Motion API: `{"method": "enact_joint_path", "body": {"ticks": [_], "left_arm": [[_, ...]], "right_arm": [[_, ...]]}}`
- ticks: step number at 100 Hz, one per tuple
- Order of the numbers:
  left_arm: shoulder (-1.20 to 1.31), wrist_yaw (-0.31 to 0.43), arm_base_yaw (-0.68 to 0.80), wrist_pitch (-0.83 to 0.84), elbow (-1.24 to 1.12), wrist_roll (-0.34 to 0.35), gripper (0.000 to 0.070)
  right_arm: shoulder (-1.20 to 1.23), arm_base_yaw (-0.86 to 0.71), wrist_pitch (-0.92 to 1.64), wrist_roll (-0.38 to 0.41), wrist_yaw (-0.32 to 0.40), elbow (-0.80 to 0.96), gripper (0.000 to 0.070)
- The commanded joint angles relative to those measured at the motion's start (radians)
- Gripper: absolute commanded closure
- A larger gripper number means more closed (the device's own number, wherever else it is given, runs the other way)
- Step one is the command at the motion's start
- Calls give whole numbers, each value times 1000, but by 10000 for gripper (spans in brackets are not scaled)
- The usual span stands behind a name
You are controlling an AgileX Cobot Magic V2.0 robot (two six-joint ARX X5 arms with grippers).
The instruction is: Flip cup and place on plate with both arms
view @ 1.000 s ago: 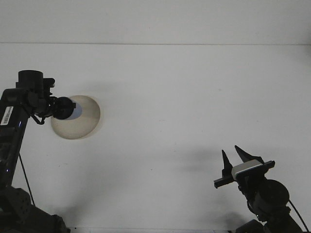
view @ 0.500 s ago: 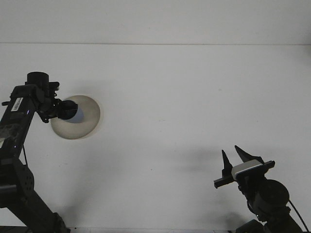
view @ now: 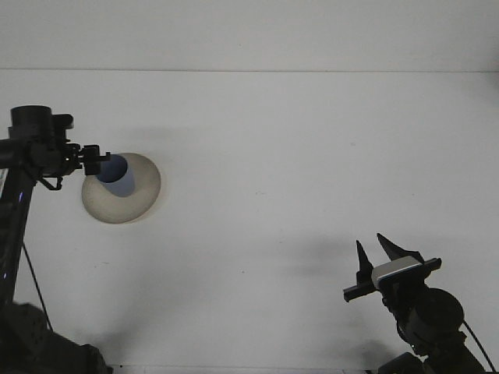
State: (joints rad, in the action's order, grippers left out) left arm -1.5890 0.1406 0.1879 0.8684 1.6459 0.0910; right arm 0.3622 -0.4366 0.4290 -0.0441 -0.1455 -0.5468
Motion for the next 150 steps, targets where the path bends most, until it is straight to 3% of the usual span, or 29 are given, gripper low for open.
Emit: {"method": "enact_joint_path", "body": {"ticks": [1, 27, 44, 49, 53, 59, 85, 103, 150], "left_arm": [[76, 26, 4, -1, 29, -10, 384], [372, 78, -37, 47, 2, -32, 426], [593, 59, -107, -60, -242, 24, 699], [673, 59, -120, -133, -357, 29, 687], [740, 59, -123, -204, -458, 29, 687], [846, 58, -122, -318, -616, 28, 687], [1273, -30, -121, -793, -1148, -55, 688], [1362, -56, -121, -819, -1186, -85, 688], [1382, -56, -121, -818, -1182, -84, 687]], "right_arm": [[6, -2, -8, 23, -18, -1, 407], [-9, -1, -26, 51, -40, 2, 411], [-38, 0, -38, 58, -73, 14, 454], [-46, 0, -55, 71, -77, 18, 463], [-52, 0, -66, 86, -93, 21, 511], [-59, 0, -97, 117, -121, 26, 700], [-66, 0, -202, 129, -204, 27, 700], [-67, 0, -203, 127, -198, 27, 700], [-67, -1, -205, 127, -195, 27, 700]]}}
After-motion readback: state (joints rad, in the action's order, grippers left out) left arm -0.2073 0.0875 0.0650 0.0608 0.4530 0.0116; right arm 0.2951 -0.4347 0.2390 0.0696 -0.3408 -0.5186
